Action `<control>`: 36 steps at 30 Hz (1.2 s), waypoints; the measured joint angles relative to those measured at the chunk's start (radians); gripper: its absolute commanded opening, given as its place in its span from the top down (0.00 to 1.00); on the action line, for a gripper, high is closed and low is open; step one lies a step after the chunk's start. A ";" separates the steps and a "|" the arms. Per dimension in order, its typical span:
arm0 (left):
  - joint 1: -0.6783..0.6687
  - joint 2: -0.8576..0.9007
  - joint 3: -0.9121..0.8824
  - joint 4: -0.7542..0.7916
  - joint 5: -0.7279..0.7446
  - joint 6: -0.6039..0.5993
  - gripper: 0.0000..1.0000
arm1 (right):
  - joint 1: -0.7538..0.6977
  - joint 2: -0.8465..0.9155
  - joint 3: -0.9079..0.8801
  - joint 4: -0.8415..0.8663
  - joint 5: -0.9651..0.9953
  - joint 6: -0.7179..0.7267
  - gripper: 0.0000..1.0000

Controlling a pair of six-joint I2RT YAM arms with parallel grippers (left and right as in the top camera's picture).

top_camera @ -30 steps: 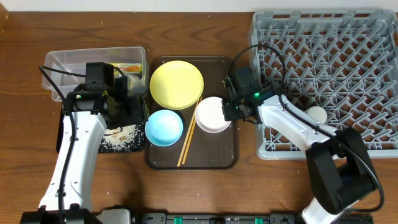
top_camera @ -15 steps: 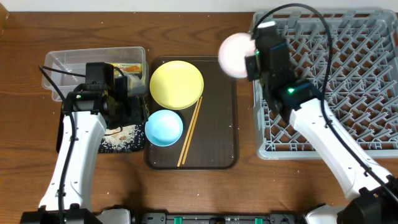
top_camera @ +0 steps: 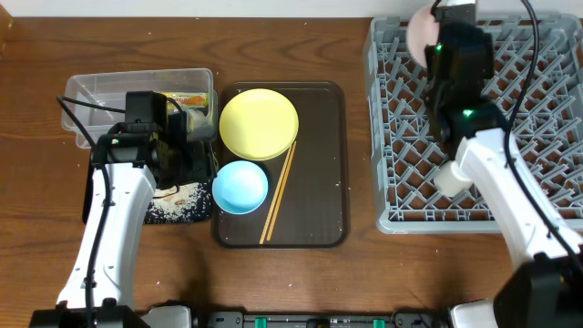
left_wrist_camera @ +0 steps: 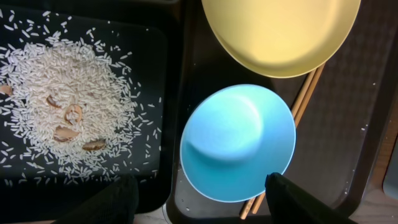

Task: Sort waste into correct bins and load items into the dishwasher rack
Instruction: 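Carry the pink bowl into the rack's far corner and release it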

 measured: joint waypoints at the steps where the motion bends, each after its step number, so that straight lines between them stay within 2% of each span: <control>1: 0.000 0.000 0.000 0.000 0.000 -0.002 0.32 | -0.011 0.017 0.015 -0.003 0.008 -0.012 0.99; 9: 0.000 0.000 0.000 0.002 -0.002 -0.004 0.31 | -0.066 0.183 0.250 -0.190 0.044 -0.059 0.99; 14: 0.000 0.000 0.000 0.003 -0.002 -0.006 0.32 | -0.103 0.270 0.358 -0.196 0.088 -0.122 0.99; 19: 0.000 0.000 0.000 0.003 -0.002 -0.006 0.32 | -0.139 0.335 0.372 -0.161 0.150 -0.172 0.99; 36: 0.000 0.000 0.000 0.000 -0.002 -0.006 0.31 | -0.150 0.502 0.372 -0.053 0.184 -0.173 0.99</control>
